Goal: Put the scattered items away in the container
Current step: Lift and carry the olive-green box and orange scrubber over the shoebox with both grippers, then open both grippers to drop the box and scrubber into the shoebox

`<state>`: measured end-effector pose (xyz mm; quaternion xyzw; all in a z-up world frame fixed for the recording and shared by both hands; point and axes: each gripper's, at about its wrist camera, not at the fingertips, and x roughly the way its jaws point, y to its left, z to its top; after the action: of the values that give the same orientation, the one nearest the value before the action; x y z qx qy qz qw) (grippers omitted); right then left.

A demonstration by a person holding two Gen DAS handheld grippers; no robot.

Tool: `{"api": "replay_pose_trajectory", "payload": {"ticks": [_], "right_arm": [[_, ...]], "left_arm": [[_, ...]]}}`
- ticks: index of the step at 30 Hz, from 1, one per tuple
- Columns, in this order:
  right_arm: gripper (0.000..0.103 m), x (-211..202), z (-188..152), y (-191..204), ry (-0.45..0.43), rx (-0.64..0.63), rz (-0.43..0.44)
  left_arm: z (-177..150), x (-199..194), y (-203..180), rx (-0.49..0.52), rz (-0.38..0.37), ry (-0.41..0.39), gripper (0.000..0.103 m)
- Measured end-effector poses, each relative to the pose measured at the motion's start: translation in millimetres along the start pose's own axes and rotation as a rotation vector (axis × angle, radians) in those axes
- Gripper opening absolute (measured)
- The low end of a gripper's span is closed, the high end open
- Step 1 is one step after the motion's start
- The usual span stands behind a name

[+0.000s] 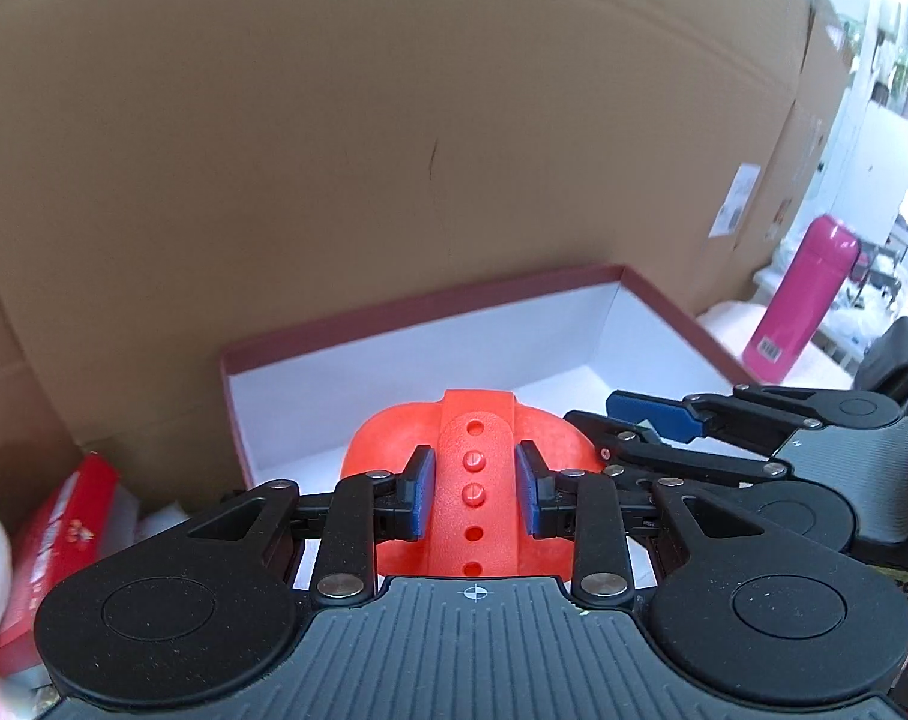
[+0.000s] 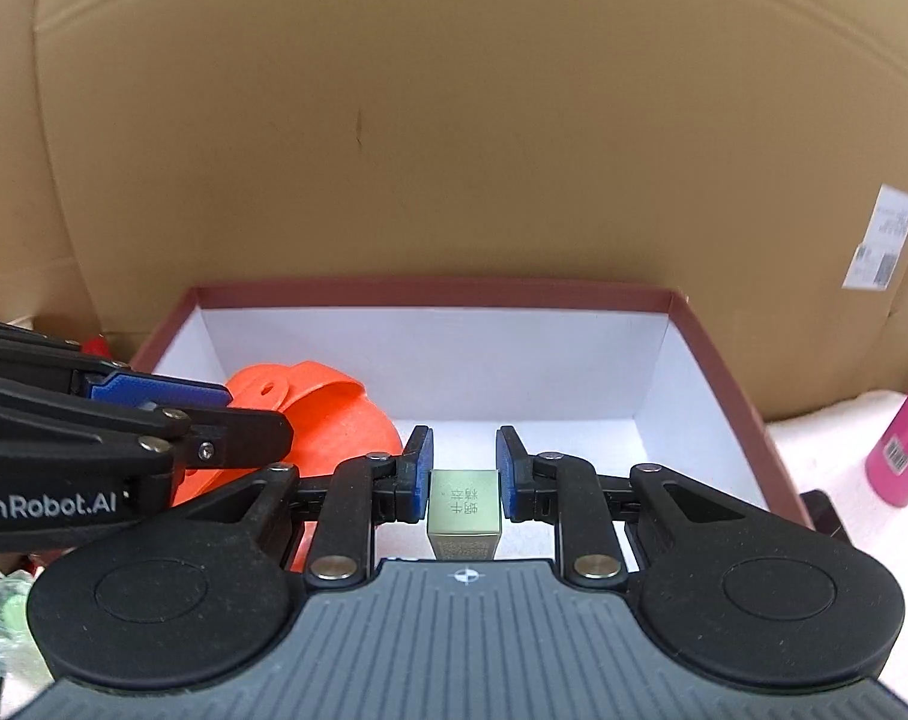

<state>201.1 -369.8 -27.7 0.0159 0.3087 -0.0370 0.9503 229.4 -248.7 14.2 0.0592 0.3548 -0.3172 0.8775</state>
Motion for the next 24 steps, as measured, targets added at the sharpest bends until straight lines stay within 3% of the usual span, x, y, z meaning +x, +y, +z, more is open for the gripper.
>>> {"api": "replay_pose_trajectory", "payload": {"ticks": [4,6,8,9,10,11,13,16,24], "right_arm": [[0.026,10,-5,-2,0.012,-0.006,-0.001],[0.026,17,-2,-1,0.012,-0.003,-0.002],[0.044,20,-2,-3,-0.003,0.003,-0.018],[0.064,20,-2,-4,-0.012,0.010,-0.041],[0.077,19,-4,-8,-0.029,0.014,-0.067],[0.083,18,-5,-9,-0.044,0.015,-0.084],[0.096,15,-9,-9,-0.065,0.010,-0.097],[0.101,15,-10,-2,-0.078,-0.009,-0.084],[0.102,0,-8,-8,-0.072,-0.038,-0.074]], "left_arm": [[-1,11,3,0.000,-0.002,0.012,0.028],[-2,11,4,-0.003,-0.003,-0.001,0.047],[-3,6,4,-0.010,0.037,-0.047,0.063],[-3,2,5,-0.016,0.063,-0.074,0.071],[-4,-2,8,-0.031,0.084,-0.099,0.089],[-5,-6,11,-0.055,0.089,-0.123,0.103],[-8,-17,16,-0.106,0.069,-0.183,0.103],[-11,-29,17,-0.129,0.031,-0.224,0.103],[-22,-32,9,-0.099,0.070,-0.192,0.103]]}}
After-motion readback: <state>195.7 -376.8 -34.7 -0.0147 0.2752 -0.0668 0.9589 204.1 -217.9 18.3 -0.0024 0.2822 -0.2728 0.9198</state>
